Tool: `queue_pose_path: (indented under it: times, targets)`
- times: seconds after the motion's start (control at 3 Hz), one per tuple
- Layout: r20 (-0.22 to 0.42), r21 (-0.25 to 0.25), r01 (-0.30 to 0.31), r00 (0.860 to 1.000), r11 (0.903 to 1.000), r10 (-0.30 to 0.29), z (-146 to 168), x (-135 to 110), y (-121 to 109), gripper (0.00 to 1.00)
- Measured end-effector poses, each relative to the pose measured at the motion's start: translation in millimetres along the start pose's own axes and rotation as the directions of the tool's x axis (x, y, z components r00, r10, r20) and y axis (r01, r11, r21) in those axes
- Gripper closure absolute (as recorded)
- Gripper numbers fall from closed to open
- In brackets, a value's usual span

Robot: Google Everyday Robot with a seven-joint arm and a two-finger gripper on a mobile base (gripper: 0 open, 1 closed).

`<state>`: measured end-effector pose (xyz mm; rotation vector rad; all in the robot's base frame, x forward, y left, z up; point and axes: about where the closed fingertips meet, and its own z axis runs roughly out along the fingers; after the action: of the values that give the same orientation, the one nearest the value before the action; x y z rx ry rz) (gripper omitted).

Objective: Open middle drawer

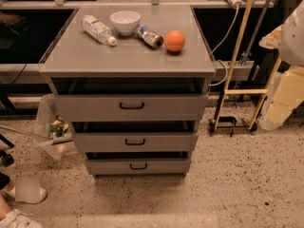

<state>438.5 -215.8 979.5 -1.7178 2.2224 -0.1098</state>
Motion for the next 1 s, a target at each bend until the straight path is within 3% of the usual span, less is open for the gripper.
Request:
queue_pose_path:
  times: [0.33, 0.67, 1.0]
  targets:
    - [0.000, 0.000, 0.000, 1.000, 1.0000, 0.000, 0.1, 0.0, 0.0, 0.00]
    - [0.036, 0.004, 0.006, 0.999, 1.0000, -0.006, 27.1, -4.6, -0.9, 0.00]
    - [0.088, -0.039, -0.038, 0.995, 0.9985, 0.041, 98.4, -13.7, 17.7, 0.00]
